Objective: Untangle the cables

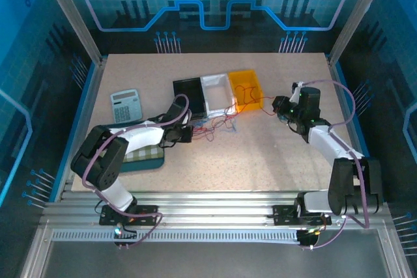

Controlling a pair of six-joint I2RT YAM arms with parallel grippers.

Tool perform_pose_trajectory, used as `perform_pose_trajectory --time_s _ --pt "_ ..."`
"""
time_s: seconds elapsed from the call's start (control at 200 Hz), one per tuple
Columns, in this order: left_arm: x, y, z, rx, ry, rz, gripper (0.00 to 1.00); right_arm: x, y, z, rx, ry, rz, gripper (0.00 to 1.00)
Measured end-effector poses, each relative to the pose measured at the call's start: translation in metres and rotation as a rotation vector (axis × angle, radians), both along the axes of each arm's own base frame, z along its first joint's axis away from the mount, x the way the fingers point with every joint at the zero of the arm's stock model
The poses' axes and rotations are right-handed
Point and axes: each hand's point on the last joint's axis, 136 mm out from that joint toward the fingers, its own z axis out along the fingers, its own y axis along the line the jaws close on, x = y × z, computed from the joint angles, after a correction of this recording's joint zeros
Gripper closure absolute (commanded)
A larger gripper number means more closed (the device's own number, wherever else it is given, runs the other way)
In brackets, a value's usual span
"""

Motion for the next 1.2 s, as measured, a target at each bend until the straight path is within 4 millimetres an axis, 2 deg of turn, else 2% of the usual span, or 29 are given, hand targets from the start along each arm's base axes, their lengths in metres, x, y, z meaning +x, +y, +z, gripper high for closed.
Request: perform_pose_trajectory --time_s 0.14,0.22,0.36,0.641,0.746,0.846,0.936,1.016,1.131,1.201 --pt "0.002 0.01 0.0 0.035 -0.008 0.059 1.0 -0.007 -0.027 -0.001 -0.06 0.027 -0.128 1.0" --pt "0.003 0.022 0.002 0.064 -0.014 0.126 1.0 -0.016 -0.054 -0.002 -0.087 0.048 -0.239 1.0" --pt "-0.005 0.044 0.003 0.117 -0.013 0.229 1.0 -0.032 -0.084 -0.009 -0.137 0.098 -0.377 1.0" --pt "-0.012 0.067 0.006 0.178 -0.006 0.344 1.0 -0.059 -0.119 -0.026 -0.24 0.22 -0.537 1.0" --pt "-0.014 0.075 0.006 0.188 0.003 0.385 1.0 -0.067 -0.134 -0.022 -0.287 0.25 -0.596 1.0" --pt "-0.013 0.075 0.011 0.196 -0.015 0.379 1.0 -0.07 -0.149 -0.016 -0.289 0.234 -0.633 1.0" --pt "-0.013 0.067 0.013 0.199 -0.03 0.351 1.0 -0.063 -0.146 -0.007 -0.26 0.179 -0.605 1.0" --pt "-0.012 0.062 0.014 0.196 -0.032 0.349 1.0 -0.052 -0.134 -0.002 -0.239 0.138 -0.542 1.0" --pt "-0.01 0.066 0.01 0.199 -0.024 0.381 1.0 -0.042 -0.121 -0.002 -0.214 0.113 -0.46 1.0" --pt "-0.009 0.061 0.009 0.198 -0.029 0.363 1.0 -0.034 -0.105 -0.002 -0.18 0.092 -0.375 1.0"
